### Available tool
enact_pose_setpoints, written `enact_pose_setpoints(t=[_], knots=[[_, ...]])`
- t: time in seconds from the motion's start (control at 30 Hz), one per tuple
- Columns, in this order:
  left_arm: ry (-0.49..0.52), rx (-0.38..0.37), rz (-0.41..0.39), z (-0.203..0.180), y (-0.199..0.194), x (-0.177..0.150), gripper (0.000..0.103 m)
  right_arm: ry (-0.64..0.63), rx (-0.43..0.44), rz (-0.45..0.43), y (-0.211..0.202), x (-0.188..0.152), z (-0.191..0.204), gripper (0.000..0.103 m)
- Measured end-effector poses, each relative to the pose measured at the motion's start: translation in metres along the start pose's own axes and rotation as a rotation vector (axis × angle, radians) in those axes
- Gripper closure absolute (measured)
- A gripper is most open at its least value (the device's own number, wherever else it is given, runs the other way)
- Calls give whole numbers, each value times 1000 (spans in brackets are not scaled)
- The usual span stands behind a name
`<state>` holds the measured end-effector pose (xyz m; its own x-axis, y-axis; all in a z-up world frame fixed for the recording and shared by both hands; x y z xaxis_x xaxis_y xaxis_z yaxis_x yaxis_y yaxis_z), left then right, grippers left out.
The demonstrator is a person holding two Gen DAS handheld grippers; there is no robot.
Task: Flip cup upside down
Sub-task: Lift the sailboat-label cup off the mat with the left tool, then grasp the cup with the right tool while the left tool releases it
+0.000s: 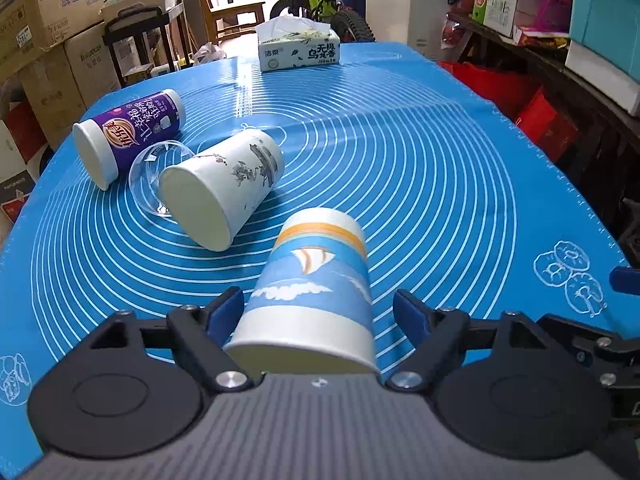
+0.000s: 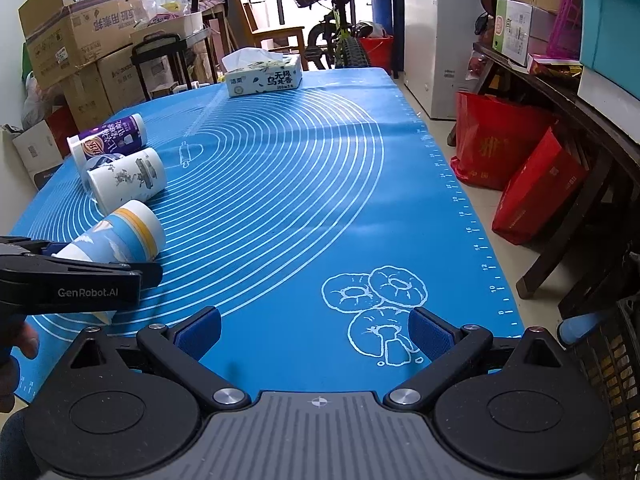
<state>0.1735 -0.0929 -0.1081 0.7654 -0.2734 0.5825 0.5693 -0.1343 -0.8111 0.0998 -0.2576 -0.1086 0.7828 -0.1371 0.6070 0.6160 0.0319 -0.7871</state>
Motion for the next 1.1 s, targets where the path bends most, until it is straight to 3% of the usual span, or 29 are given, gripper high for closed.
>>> enact_pose_setpoints(t=[0.1,0.2,0.73,0.97,1.1], knots=[[0,-18,-10,0,-2,2,19,-1,2,0,0,2,2,2],[2,-10,-13,2,-3,2,10,-2,5,-5,-2,4,4,1],[-46,11,-97,34,-44,4,10,-15,29,-20,-15,15,22,0],[-93,28,-144,67,-68,-1,10,-47,76,-39,-26,38,51,0],[-151,51,-166,96,-77,-5,10,-41,168,-9,-27,51,78,0]])
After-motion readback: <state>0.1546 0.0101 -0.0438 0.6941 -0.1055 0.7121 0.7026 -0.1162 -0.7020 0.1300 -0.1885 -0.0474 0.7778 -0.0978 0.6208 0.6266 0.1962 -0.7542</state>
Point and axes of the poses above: each gripper's, at about its wrist camera, not at the fingertips, and y roughly the way its jaws point, z to its left, x to its top, the point moved 8 cm from there along y, roughly the way its jaws point, and after that the axes turned 6 degrees about z, right-handed, at the moved point
